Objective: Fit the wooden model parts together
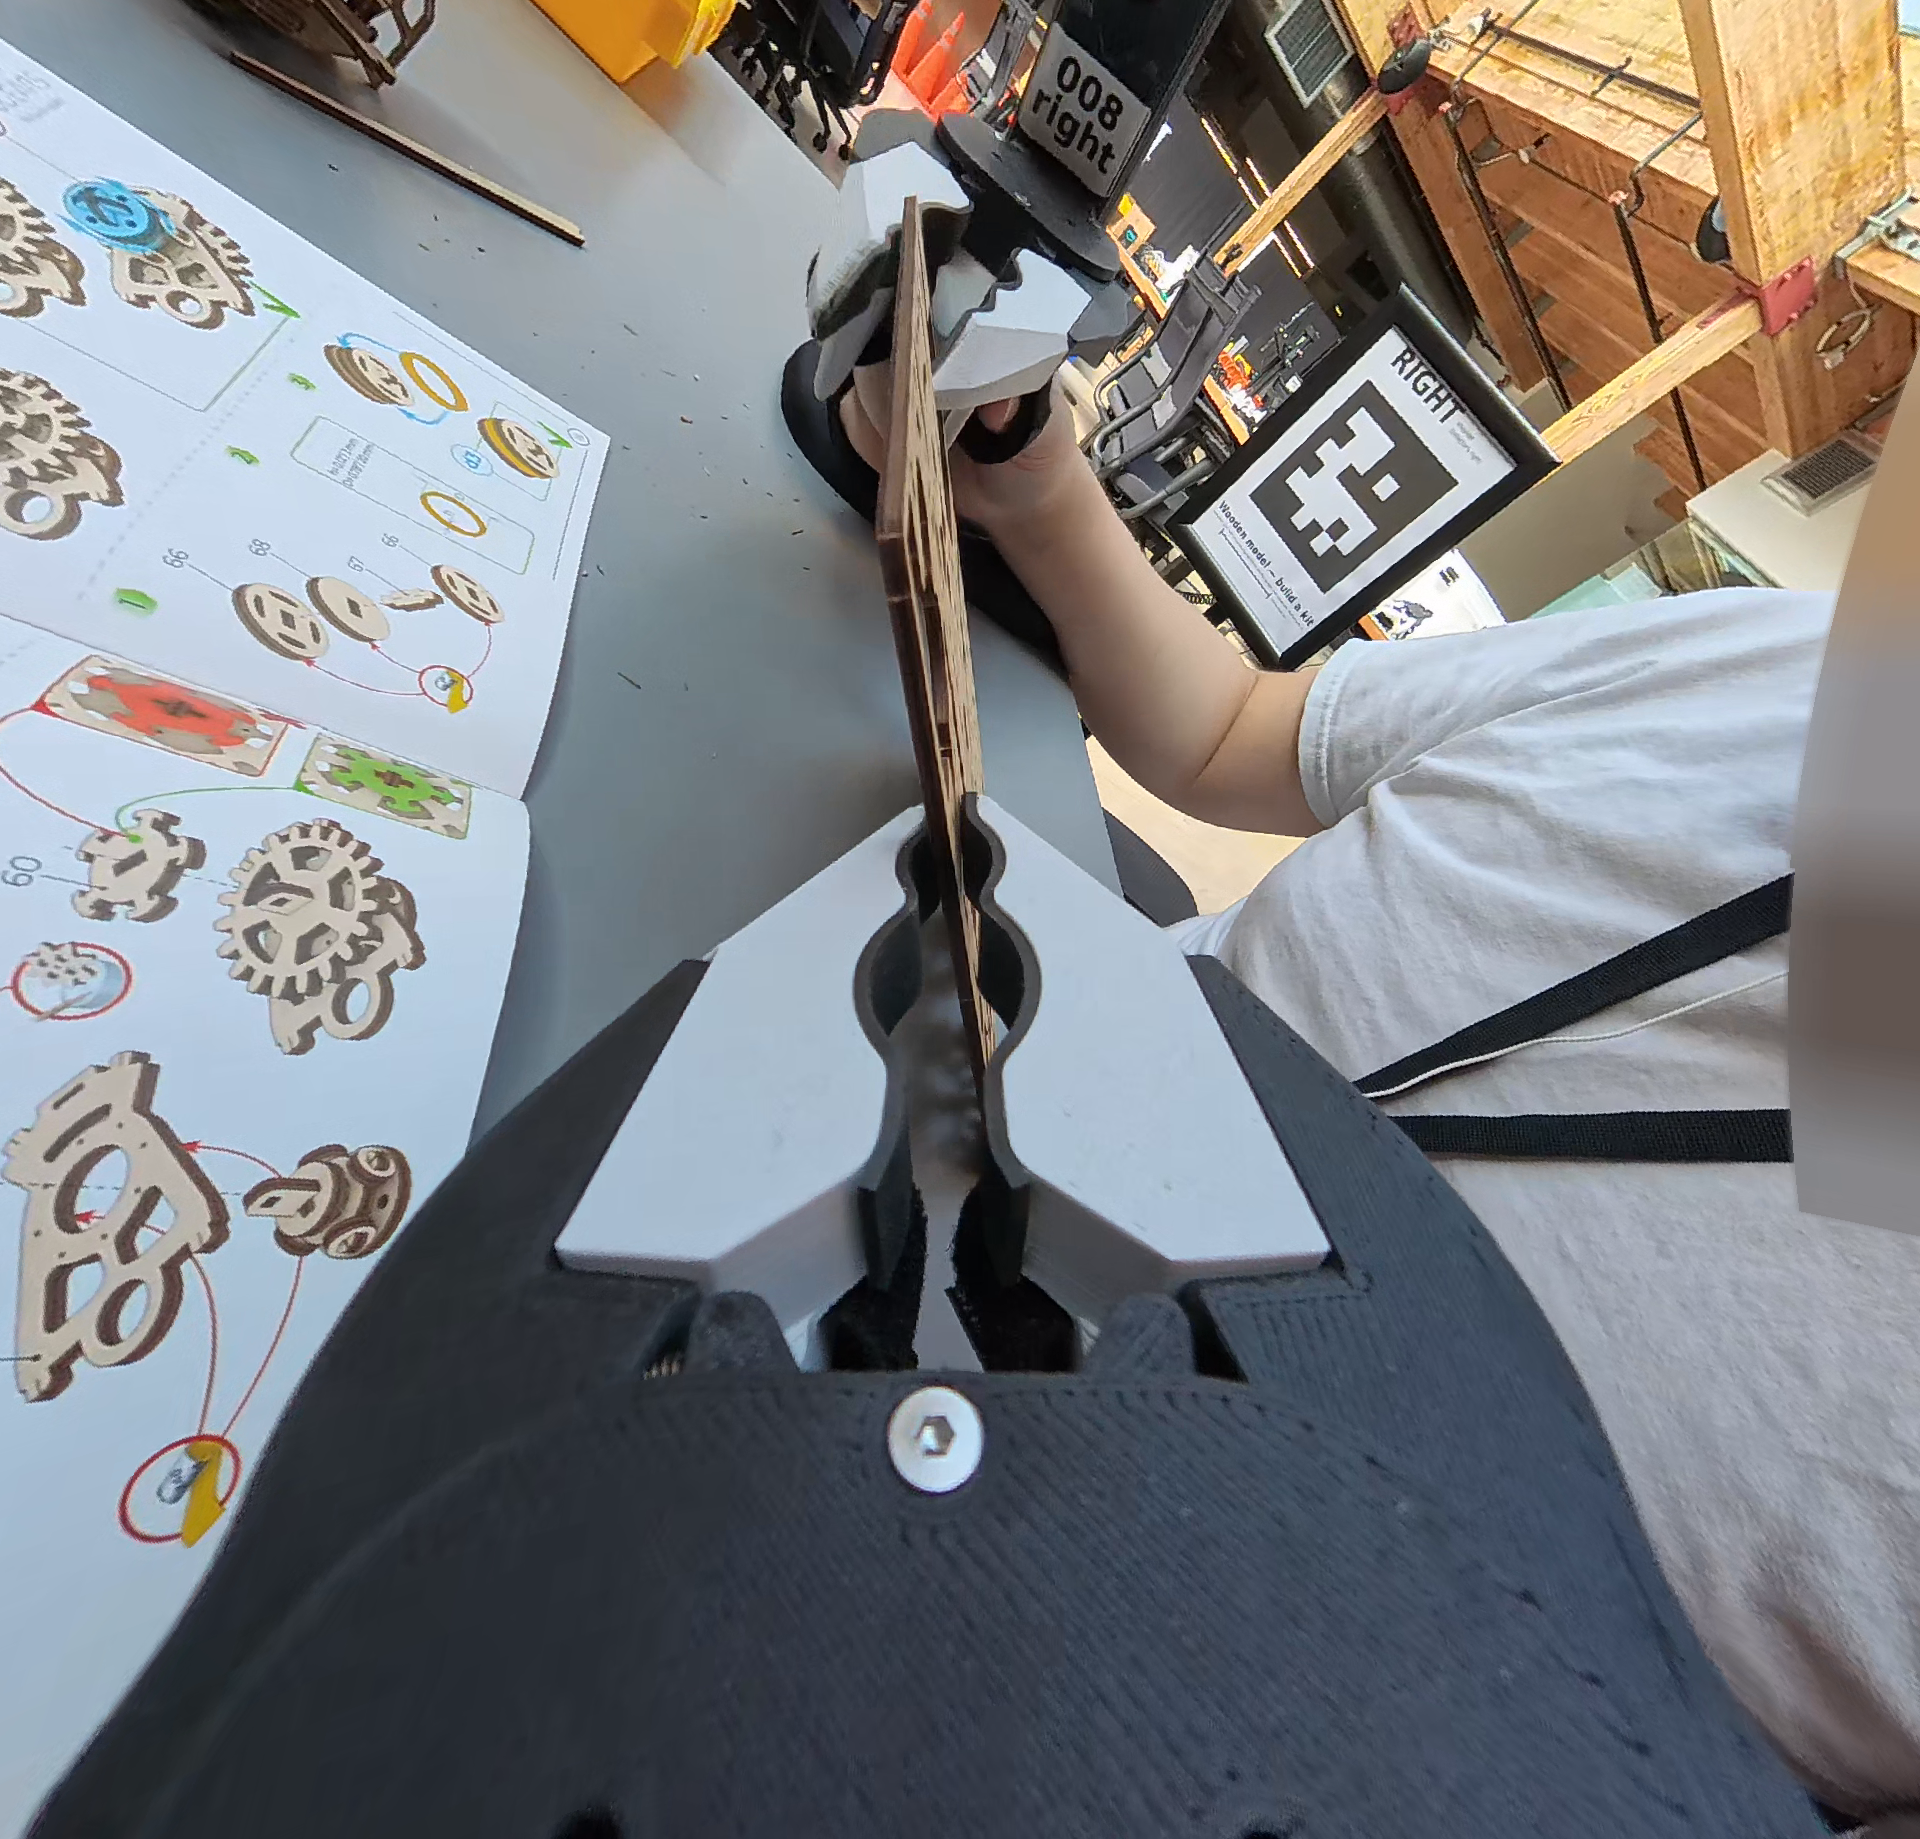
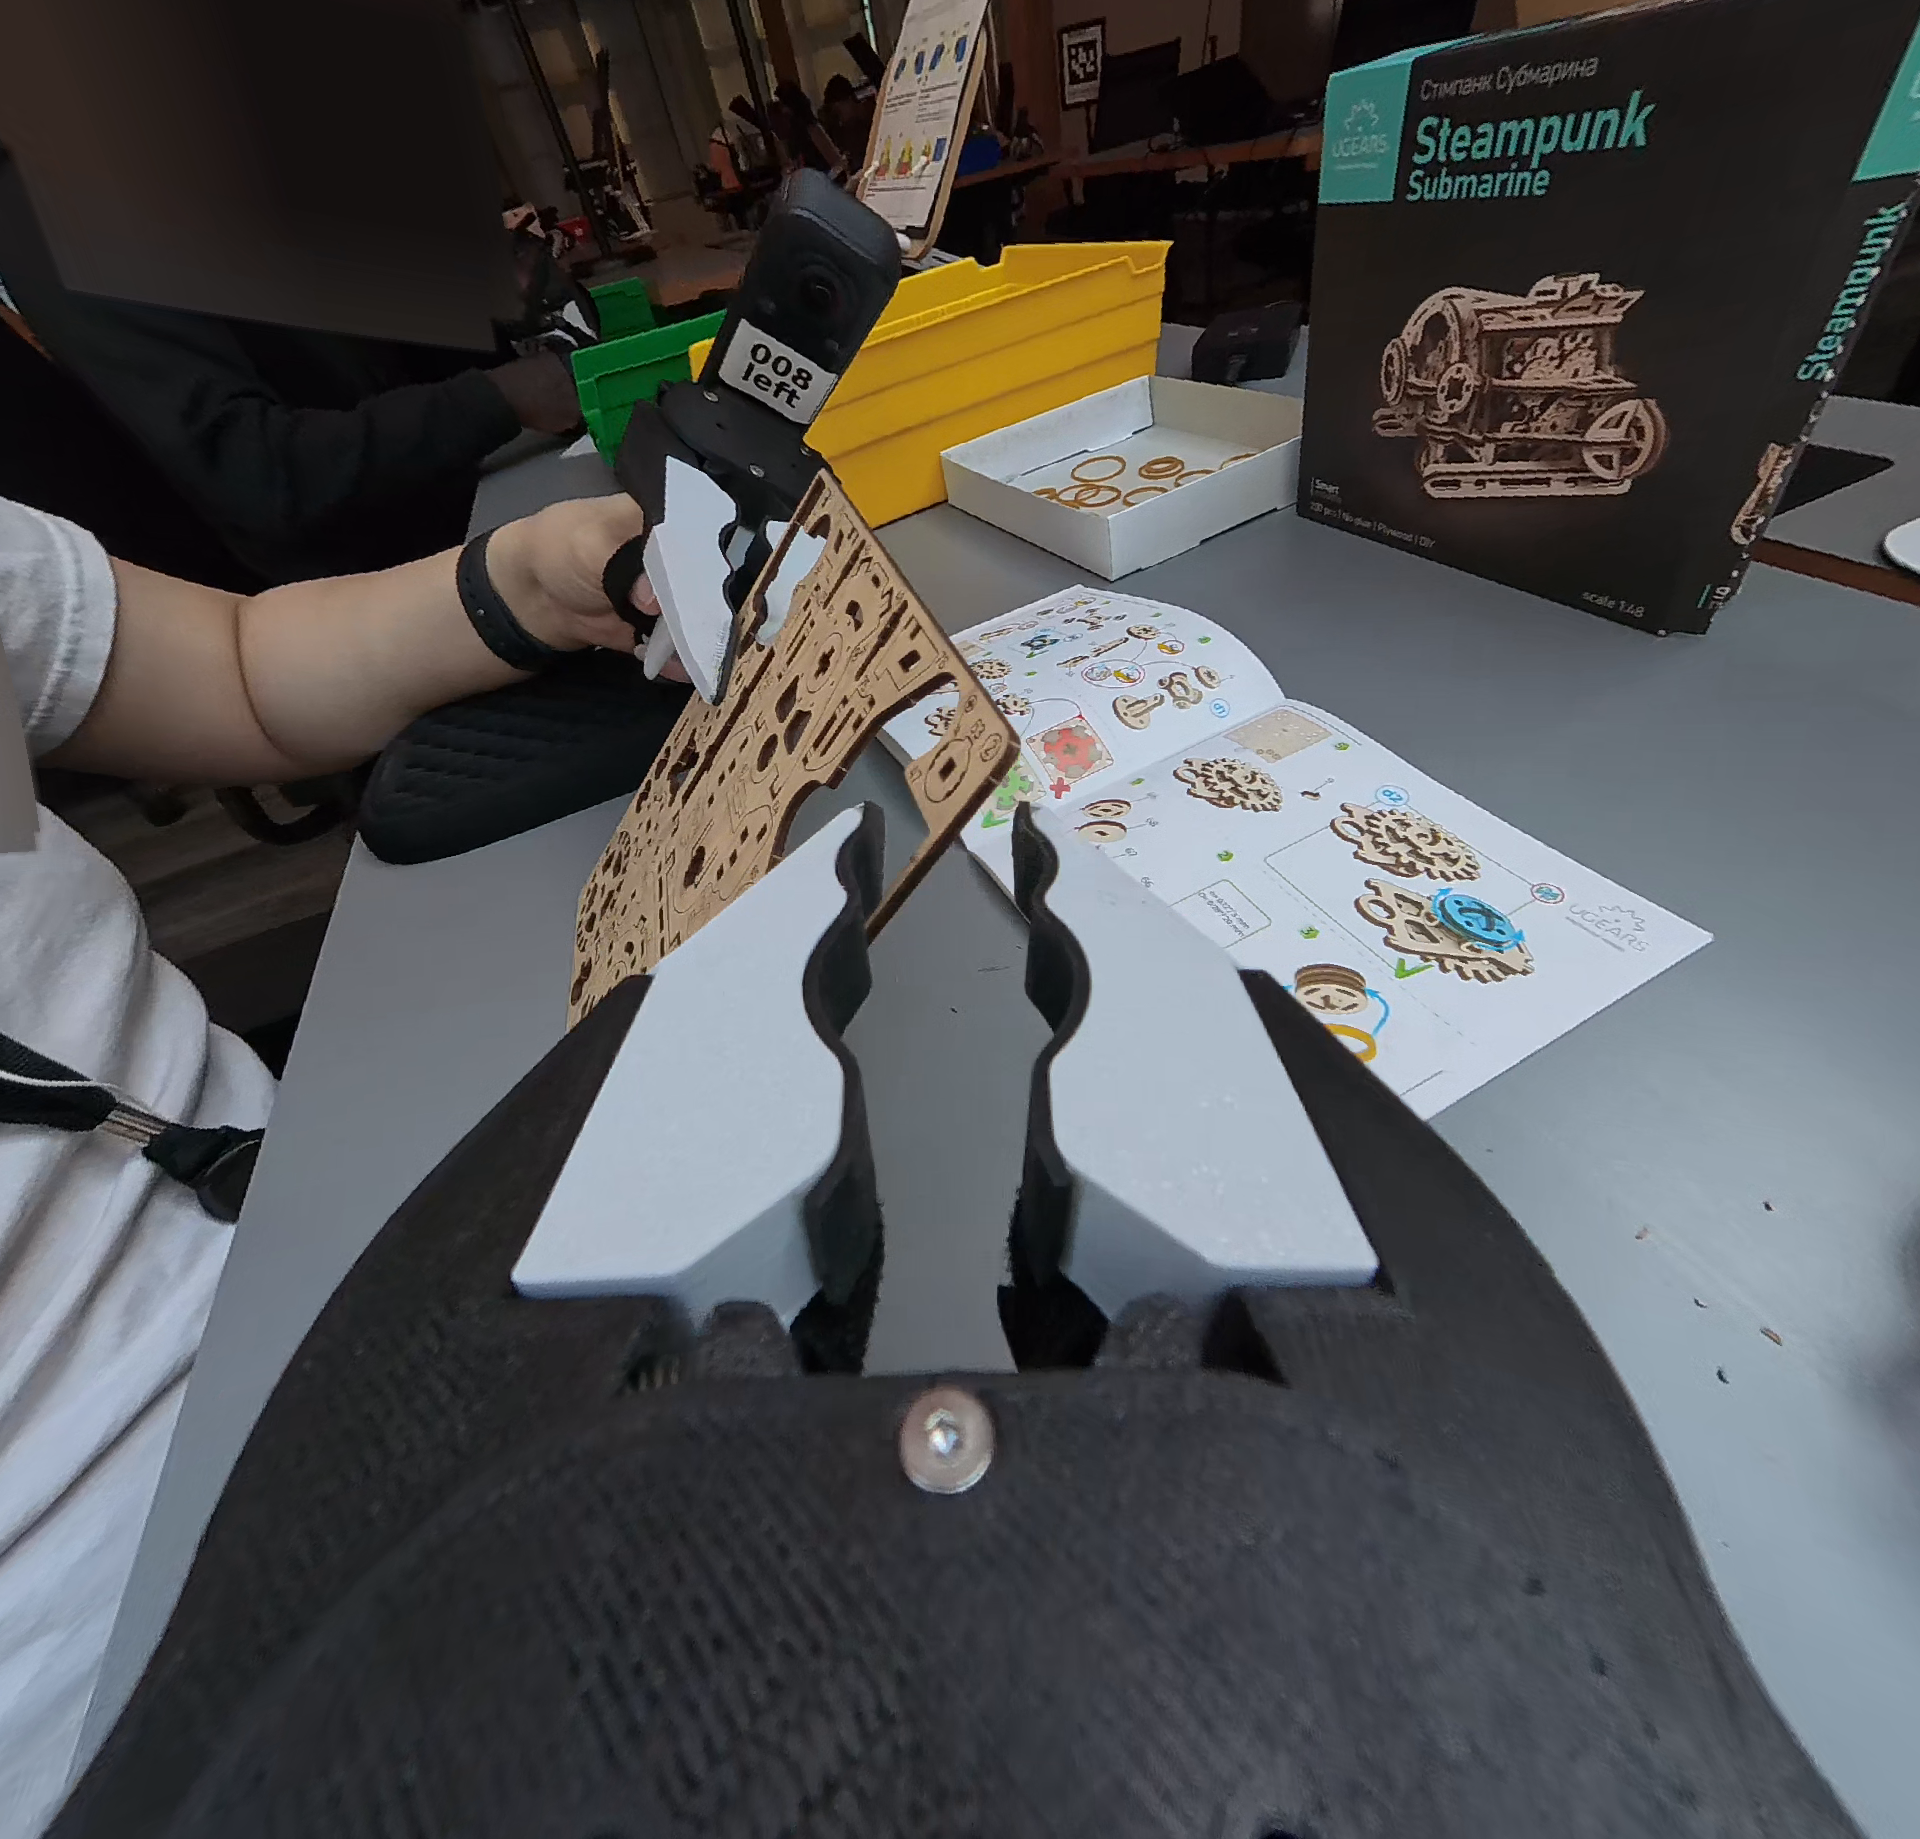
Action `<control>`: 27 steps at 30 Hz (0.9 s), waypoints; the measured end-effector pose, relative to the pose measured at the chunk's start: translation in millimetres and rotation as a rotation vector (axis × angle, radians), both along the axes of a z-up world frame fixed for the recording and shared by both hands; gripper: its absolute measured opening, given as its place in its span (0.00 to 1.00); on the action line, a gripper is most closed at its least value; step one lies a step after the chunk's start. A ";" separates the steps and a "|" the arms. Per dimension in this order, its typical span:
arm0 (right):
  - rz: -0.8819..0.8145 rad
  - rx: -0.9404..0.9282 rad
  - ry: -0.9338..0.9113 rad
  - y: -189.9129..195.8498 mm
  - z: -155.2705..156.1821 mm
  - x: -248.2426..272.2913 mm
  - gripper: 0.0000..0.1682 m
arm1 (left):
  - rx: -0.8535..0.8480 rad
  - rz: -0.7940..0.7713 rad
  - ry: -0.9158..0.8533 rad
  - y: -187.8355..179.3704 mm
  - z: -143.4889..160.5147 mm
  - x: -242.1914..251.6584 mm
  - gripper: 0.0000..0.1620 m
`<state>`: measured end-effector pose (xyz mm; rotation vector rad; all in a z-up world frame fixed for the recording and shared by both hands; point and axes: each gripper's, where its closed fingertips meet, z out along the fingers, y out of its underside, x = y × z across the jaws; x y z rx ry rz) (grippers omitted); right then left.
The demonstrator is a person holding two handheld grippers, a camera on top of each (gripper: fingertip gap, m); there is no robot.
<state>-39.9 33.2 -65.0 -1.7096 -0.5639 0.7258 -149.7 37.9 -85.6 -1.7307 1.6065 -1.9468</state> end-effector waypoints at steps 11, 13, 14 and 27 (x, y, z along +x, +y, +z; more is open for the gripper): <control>0.053 -0.170 0.206 -22.4 7.0 23.4 0.15 | -0.030 0.013 0.008 8.8 -2.0 -3.2 0.00; 0.064 -0.175 0.216 -29.2 8.9 27.8 0.15 | -0.030 0.014 0.009 9.0 -2.1 -3.2 0.00; 0.079 -0.201 0.226 -32.5 6.7 28.6 0.15 | -0.032 0.014 0.009 9.0 -2.2 -3.2 0.00; 0.285 -0.514 0.234 -49.6 -32.4 -14.5 0.16 | -0.063 0.009 0.016 10.0 -3.9 -3.3 0.00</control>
